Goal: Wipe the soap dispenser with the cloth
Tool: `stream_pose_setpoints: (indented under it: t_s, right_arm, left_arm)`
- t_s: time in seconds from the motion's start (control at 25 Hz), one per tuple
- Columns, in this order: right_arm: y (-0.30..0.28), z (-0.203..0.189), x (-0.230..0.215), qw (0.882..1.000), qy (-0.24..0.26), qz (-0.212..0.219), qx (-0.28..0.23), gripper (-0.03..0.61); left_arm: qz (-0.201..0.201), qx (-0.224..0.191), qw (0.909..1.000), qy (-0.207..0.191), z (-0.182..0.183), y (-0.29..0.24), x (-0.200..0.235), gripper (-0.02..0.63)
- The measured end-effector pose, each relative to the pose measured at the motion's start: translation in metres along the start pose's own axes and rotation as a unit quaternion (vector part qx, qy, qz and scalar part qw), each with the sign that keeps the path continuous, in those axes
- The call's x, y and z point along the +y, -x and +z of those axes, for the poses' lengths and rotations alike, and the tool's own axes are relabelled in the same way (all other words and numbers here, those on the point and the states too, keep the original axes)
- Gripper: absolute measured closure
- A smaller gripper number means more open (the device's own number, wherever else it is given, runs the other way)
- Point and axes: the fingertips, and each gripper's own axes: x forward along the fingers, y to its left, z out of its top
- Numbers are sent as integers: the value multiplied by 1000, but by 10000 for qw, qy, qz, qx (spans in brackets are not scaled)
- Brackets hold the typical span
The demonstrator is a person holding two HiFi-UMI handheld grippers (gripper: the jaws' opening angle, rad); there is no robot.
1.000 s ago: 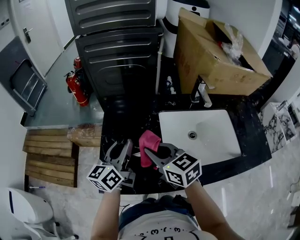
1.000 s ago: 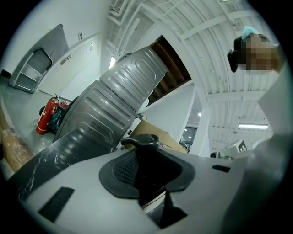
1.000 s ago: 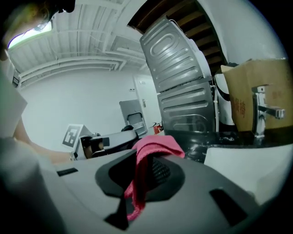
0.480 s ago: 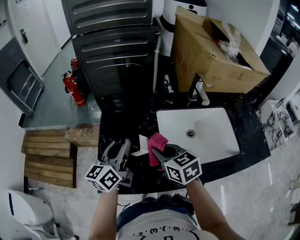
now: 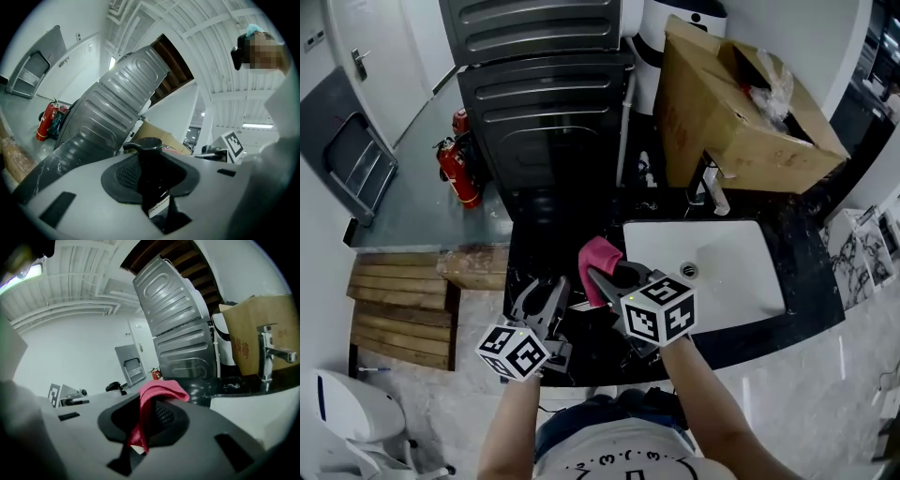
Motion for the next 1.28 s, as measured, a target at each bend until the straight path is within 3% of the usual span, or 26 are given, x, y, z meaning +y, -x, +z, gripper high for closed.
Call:
stream_pose_setpoints:
  t_s: [0.16, 0.4, 0.6, 0.84, 1.08, 1.28]
  right_arm:
    - [-4, -2, -8, 10000, 22, 20, 69, 531]
    - [-1, -28, -45, 9972, 46, -572, 483, 531]
    - [4, -42, -57, 9952, -101, -786, 581, 531]
    - [31, -33, -66, 9932, -422, -1053, 259, 530]
    - [68, -19, -78, 9884, -553, -1405, -182, 529]
    - [97, -11, -87, 9824, -727, -1651, -493, 529]
  left_arm:
    - [3, -26, 10000, -3, 0, 0, 0, 506]
    - [-28, -27, 10000, -59, -1, 0, -1, 506]
    - [-93, 43, 9997, -238, 0, -5, -6, 506]
    - [-464, 374, 9977, -335, -3, -12, -10, 506]
    - [-675, 803, 9862, -1279, -11, -28, -34, 506]
    - [-640, 1245, 9607, -2399, -32, -45, -61, 508]
